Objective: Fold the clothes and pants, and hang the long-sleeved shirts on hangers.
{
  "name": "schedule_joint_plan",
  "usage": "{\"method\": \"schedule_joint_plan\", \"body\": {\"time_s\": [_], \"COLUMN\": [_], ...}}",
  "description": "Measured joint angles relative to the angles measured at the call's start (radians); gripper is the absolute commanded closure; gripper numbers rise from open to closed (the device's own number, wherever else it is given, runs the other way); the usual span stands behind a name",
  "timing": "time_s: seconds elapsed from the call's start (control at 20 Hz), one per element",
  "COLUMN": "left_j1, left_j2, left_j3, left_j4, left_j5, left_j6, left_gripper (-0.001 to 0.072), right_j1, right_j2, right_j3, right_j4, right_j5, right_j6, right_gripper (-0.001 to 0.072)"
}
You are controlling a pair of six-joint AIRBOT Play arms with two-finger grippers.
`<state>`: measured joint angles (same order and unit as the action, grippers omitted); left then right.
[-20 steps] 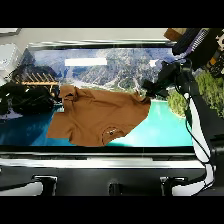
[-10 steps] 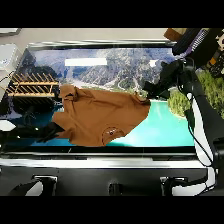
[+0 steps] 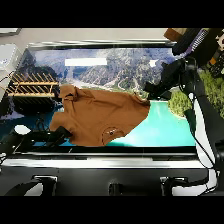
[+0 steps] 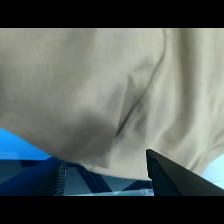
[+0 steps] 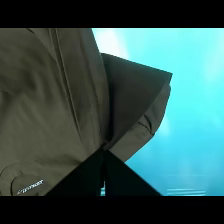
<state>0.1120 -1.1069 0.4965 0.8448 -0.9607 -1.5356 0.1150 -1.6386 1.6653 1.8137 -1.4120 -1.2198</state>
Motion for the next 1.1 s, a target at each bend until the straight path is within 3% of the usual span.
{"method": "schedule_joint_plan", "body": {"time_s": [0.05, 0.1, 0.4, 0.6, 0.85, 1.1], "left_j1": [-0.008, -0.014, -0.016, 0.063, 0.244, 0.411], "left_j2": [-0.009, -0.017, -0.012, 0.093, 0.258, 0.371], "left_j3": [0.0, 0.0, 0.108, 0.402, 0.912, 1.195], "left_j4": [-0.014, -0.039, -0.208, -0.238, -0.212, -0.173], "left_j5": [0.016, 0.035, 0.06, 0.027, 0.055, 0.089], "left_j6": [-0.003, -0.001, 0.105, 0.174, 0.209, 0.131], "left_gripper": [0.0557, 0.0689, 0.0694, 0.0694, 0.0694, 0.0694], "right_j1": [0.0, 0.0, 0.0, 0.0, 0.0, 0.0], "right_j2": [0.004, 0.009, 0.07, 0.229, 0.564, 0.866], "right_j3": [0.0, 0.0, 0.003, 0.071, 0.196, 0.231], "right_j4": [0.0, 0.0, 0.0, -0.008, -0.016, -0.036], "right_j5": [0.0, 0.0, 0.001, 0.069, 0.321, 0.652], "right_j6": [0.0, 0.001, 0.004, -0.003, 0.022, 0.035], "right_gripper": [0.0679, 0.0679, 0.068, 0.0679, 0.0679, 0.068]}}
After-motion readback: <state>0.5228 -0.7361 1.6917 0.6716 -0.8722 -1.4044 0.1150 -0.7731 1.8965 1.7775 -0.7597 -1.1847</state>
